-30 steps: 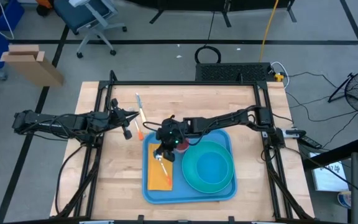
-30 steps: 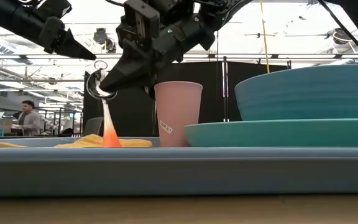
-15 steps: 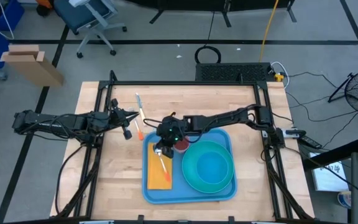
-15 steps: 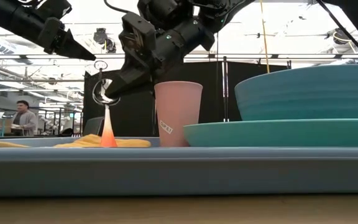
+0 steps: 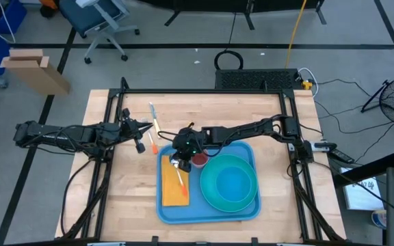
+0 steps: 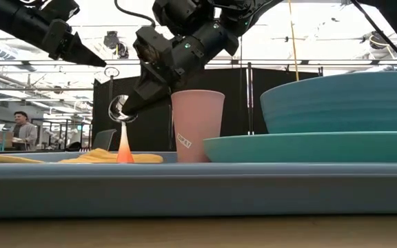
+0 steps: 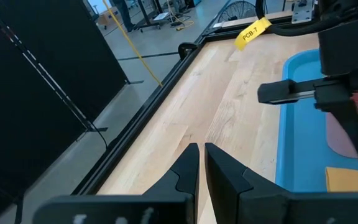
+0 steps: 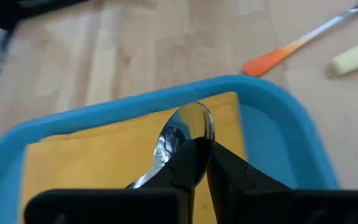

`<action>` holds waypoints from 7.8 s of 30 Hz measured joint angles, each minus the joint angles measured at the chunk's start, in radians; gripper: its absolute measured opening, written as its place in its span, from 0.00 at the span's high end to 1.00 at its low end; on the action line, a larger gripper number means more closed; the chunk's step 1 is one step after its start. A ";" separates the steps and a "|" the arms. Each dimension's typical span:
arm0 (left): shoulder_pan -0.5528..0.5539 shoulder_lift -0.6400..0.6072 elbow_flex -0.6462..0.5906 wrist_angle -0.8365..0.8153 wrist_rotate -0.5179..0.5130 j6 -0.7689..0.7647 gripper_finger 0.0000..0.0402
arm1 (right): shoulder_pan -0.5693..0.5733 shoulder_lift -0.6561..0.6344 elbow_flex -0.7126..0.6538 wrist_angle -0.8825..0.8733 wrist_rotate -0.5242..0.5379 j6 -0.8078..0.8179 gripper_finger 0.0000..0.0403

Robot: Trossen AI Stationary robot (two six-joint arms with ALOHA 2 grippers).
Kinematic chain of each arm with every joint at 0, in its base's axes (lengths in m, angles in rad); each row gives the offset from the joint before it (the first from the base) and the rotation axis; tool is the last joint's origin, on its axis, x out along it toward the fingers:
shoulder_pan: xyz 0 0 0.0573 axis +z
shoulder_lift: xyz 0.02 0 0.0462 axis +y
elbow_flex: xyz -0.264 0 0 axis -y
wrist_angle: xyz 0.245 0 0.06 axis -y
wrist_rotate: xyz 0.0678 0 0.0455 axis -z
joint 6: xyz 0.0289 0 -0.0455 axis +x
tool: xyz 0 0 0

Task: Set up tray
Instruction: Put the orange spoon on the yellow napkin

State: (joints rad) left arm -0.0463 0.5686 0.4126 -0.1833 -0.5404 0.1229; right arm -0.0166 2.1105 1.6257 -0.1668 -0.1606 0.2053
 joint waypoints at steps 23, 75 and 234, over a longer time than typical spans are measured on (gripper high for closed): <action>0.000 0.000 0.000 0.002 0.024 0.013 0.92 | -0.006 0.027 0.001 -0.070 0.028 -0.057 0.99; 0.000 0.000 0.000 -0.051 0.046 0.022 0.92 | -0.009 0.244 0.602 -0.563 0.112 0.311 1.00; -0.123 0.605 0.001 0.163 0.210 -0.577 0.75 | -0.119 -0.970 -1.097 0.484 0.129 -0.296 1.00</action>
State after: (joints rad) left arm -0.1688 1.1737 0.4133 -0.0204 -0.3302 -0.4541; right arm -0.1352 1.1405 0.5284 0.3167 -0.0319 -0.0910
